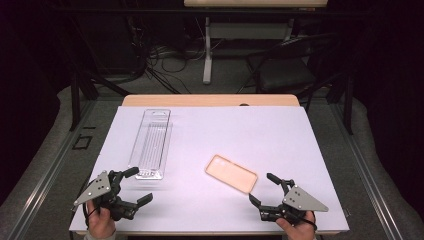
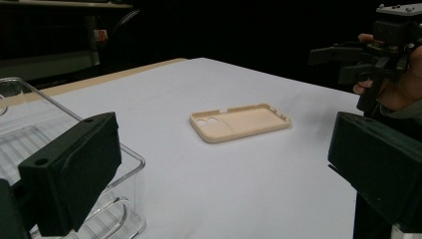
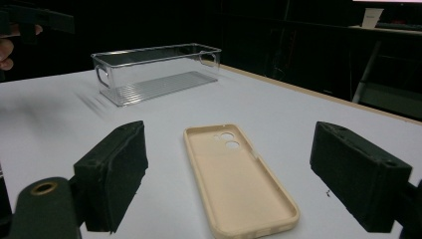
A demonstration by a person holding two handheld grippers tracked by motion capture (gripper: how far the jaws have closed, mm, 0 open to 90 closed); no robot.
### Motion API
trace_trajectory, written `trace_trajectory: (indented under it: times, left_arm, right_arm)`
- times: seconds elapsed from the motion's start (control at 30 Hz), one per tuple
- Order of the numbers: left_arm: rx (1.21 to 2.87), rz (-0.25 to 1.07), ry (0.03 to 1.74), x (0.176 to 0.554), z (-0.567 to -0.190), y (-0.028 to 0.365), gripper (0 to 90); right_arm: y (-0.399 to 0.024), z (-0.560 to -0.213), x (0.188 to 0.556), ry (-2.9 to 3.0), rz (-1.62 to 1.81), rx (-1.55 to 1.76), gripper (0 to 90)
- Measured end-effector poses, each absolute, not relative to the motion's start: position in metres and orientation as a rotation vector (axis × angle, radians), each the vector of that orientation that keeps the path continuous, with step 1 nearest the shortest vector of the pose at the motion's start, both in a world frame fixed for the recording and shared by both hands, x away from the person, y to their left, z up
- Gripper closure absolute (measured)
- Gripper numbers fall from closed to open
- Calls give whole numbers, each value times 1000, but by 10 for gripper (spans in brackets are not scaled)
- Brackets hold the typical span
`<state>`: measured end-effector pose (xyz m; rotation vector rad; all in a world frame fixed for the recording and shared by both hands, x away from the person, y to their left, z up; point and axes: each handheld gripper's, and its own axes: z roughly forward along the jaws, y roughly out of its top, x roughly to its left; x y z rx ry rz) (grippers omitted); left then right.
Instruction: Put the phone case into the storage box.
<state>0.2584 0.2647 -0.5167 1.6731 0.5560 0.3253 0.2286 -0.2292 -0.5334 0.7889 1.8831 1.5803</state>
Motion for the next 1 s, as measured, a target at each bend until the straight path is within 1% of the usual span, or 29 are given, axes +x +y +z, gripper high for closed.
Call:
trace_trajectory:
  times: [0.23,0.47,0.6,0.73,1.0]
  left_arm:
    - [1675,310,572,259,-517,265,4]
    - [1692,290,603,257,-516,264,4]
    - [1720,239,654,262,-514,261,4]
    - [1743,208,683,268,-509,260,4]
    - [1775,183,733,291,-486,247,4]
  right_arm:
    - [-231,-534,229,1869,1574,820,141]
    - [-233,-532,231,1905,1460,889,143]
    - [-232,-530,232,1930,1427,891,145]
    - [-230,-524,233,2001,1417,868,209]
    - [-223,-504,248,2069,1342,936,234]
